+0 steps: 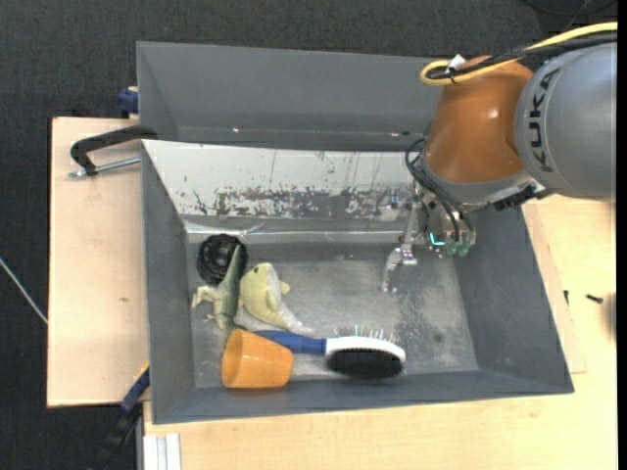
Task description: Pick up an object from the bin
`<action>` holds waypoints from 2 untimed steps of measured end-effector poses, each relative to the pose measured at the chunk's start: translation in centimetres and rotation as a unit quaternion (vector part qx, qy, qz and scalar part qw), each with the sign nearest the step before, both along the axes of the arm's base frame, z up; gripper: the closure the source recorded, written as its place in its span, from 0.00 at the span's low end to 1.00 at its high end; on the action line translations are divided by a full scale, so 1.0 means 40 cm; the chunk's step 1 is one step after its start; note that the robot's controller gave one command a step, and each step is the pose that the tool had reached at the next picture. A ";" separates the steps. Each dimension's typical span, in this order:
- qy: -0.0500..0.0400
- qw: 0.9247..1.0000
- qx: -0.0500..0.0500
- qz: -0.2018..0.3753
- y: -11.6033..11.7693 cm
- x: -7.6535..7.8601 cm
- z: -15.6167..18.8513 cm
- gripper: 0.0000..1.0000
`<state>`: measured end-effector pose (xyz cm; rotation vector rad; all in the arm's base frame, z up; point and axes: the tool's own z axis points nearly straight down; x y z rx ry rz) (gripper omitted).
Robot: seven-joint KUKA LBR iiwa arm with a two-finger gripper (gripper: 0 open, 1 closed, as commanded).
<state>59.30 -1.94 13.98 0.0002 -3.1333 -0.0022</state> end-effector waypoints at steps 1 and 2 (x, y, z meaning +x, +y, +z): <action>-0.006 0.997 0.000 -0.078 0.064 0.022 -0.169 0.00; -0.009 1.000 0.001 0.016 0.163 0.023 -0.094 0.00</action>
Offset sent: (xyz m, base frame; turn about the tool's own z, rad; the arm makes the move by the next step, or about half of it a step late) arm 0.0065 0.0242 -0.0698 0.1576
